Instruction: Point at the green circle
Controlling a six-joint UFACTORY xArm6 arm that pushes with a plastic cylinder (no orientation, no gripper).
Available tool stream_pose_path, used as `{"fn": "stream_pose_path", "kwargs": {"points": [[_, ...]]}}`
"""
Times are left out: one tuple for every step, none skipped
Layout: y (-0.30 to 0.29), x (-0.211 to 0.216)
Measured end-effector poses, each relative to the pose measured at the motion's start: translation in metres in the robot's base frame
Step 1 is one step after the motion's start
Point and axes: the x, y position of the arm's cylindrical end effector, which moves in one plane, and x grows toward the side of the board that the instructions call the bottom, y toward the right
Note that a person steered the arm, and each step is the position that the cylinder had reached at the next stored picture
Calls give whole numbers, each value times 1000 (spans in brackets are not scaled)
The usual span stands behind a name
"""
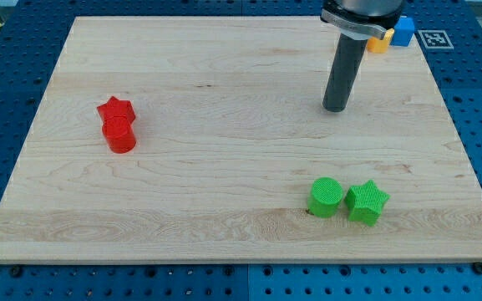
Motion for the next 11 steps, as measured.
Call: {"fn": "stream_pose_path", "kwargs": {"points": [[-15, 1], [-89, 27], [-149, 65], [-175, 115], [-168, 190], [-153, 214], [-145, 213], [-126, 211], [-93, 199], [-75, 197], [-55, 188]]}}
